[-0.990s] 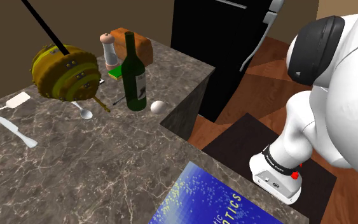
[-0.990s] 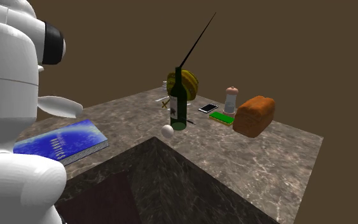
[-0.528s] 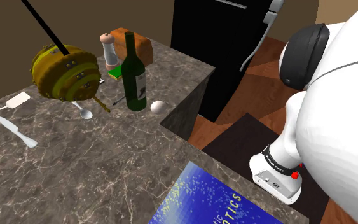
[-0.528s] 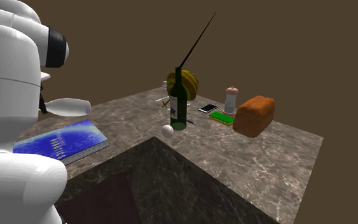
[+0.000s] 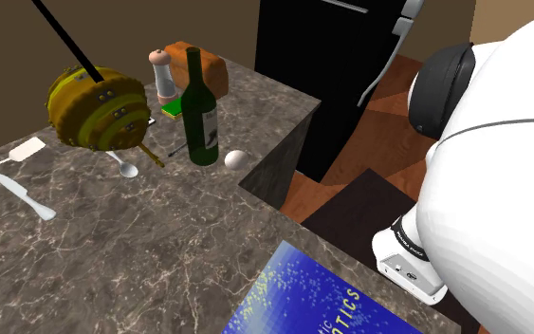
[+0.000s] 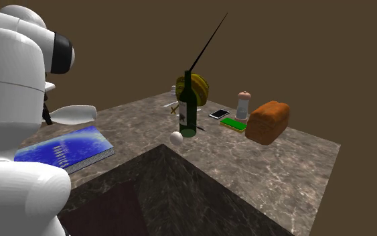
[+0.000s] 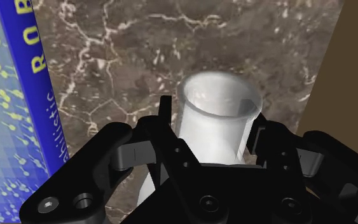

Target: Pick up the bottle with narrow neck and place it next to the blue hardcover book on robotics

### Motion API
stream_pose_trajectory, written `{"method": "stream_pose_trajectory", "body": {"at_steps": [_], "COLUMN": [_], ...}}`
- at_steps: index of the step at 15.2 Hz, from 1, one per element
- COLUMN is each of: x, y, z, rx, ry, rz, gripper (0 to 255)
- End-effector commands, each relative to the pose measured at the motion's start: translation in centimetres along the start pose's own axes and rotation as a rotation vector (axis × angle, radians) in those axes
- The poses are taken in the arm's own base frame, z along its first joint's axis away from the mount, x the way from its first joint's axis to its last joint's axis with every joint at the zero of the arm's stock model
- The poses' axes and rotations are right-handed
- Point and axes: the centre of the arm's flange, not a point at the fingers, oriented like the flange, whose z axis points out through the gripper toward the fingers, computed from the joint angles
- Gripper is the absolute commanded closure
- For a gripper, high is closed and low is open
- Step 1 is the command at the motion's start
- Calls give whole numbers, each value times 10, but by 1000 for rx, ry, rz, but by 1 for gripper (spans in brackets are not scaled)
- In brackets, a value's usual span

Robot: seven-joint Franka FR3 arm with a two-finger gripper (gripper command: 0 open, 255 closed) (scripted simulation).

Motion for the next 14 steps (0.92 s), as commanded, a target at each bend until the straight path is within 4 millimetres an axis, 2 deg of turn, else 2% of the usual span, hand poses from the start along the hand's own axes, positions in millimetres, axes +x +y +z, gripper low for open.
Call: {"method": "stream_pose_trajectory", "body": {"at_steps": [1, 4, 5, 10, 14], "x": [0, 0, 0, 0, 0], "y": [0, 0, 0, 0, 0], "z": [0, 0, 0, 0, -50], "rx": [0, 0, 0, 0, 0], "ry": [0, 0, 0, 0, 0], "rz": [0, 0, 0, 0, 0], "gripper": [255, 255, 0, 0, 0]}}
